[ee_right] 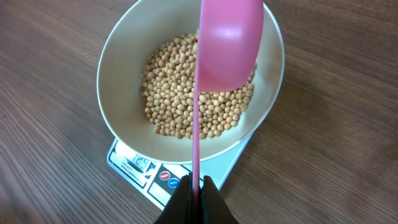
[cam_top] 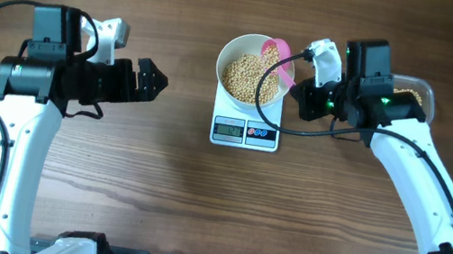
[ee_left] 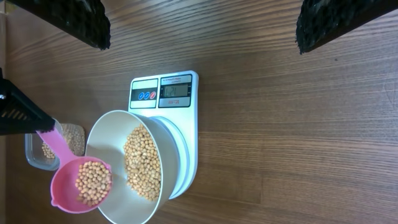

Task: Scoop item into bowl and weigh 150g on scale
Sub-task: 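Tilt the scoop slightly with the right gripper to trickle soybeans in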

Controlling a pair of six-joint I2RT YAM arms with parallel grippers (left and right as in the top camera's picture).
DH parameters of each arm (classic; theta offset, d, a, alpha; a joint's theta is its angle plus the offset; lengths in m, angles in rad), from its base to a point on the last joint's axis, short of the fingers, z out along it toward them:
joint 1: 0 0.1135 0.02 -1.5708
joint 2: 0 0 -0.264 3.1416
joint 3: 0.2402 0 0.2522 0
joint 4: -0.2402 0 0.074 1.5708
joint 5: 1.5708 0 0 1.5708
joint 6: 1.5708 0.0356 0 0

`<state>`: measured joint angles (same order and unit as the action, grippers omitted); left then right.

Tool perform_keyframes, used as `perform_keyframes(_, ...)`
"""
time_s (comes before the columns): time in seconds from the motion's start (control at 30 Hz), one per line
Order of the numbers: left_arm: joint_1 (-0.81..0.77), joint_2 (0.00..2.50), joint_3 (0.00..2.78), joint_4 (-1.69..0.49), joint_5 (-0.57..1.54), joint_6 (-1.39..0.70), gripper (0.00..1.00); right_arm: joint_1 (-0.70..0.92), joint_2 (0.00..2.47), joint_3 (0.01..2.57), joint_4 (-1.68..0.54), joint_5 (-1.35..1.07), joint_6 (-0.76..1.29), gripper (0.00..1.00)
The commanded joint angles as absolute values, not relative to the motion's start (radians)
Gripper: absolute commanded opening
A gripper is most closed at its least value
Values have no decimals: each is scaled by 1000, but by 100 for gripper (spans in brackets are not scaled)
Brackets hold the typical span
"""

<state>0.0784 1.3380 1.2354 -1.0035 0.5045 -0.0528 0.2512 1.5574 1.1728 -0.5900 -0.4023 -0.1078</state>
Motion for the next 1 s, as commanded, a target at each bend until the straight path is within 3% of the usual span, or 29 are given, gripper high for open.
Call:
perform_keyframes(0.0, 76, 1335, 1254, -1003, 523, -33, 100, 256, 1523, 1191, -585, -420, -108, 4)
perform_keyframes(0.97, 76, 1335, 1254, -1003, 523, -33, 100, 256, 1520, 1191, -589, -500, 4, 4)
